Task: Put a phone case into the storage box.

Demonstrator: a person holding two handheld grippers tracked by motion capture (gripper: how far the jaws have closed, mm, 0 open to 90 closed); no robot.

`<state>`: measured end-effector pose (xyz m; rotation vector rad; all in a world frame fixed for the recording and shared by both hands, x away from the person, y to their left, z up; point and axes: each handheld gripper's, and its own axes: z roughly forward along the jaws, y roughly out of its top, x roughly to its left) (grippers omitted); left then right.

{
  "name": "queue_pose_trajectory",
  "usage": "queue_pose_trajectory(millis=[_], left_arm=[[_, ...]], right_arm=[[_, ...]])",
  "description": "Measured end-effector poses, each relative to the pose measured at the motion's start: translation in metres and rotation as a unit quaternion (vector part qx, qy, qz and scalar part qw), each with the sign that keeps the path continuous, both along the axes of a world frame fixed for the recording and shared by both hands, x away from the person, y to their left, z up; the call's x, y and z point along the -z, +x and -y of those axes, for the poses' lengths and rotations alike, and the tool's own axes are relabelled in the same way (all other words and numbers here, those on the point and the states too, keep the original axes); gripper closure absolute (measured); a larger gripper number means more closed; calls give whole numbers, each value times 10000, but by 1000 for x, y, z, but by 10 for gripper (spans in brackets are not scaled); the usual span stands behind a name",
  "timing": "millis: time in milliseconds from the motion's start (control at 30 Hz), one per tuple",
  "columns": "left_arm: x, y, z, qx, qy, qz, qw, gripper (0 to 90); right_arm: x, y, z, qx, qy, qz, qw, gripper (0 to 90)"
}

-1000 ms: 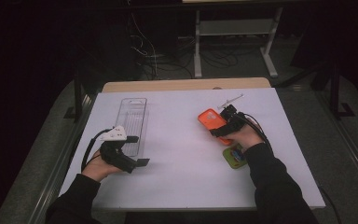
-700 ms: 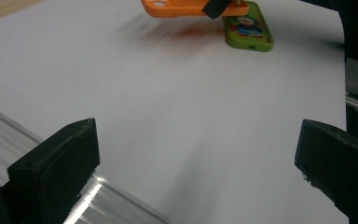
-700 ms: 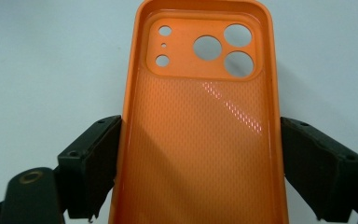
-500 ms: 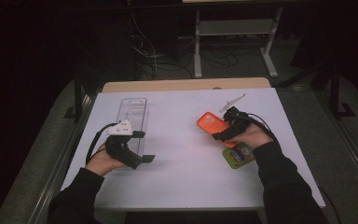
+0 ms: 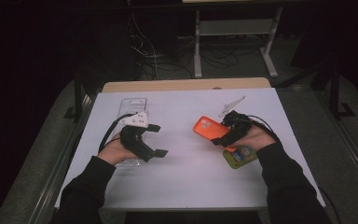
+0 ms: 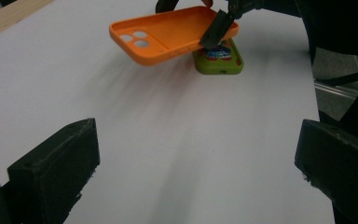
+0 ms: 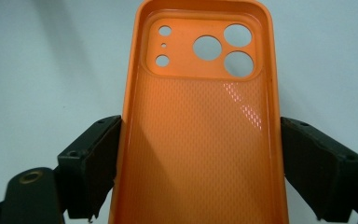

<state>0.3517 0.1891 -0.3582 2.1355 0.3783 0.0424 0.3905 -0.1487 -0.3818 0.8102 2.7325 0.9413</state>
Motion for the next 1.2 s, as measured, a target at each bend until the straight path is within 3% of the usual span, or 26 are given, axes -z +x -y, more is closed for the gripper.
queue_pose_trajectory(millis=[233, 333, 433, 533, 1000, 1200], left_arm=[[1, 12, 21, 161, -41, -106, 9998, 0], [3, 14, 28, 186, -25, -63, 9998, 0], [5, 13, 33, 361, 145, 21, 9992, 0], [8, 13, 35, 403, 169, 7, 9990, 0], [5, 5, 45, 714, 239, 14, 9972, 0], [5, -1, 52, 1016, 301, 57, 9944, 0]], right_arm=[[2, -3, -3, -270, -31, -25, 9996, 151], [2, -5, -5, -413, -60, 12, 9991, 150], [2, -7, -9, -612, -44, 26, 9981, 150], [3, -11, -14, -825, -62, 14, 9966, 150], [0, -27, -33, -1640, -37, 35, 9864, 150], [-1, -34, -43, -2018, -91, -41, 9794, 150]])
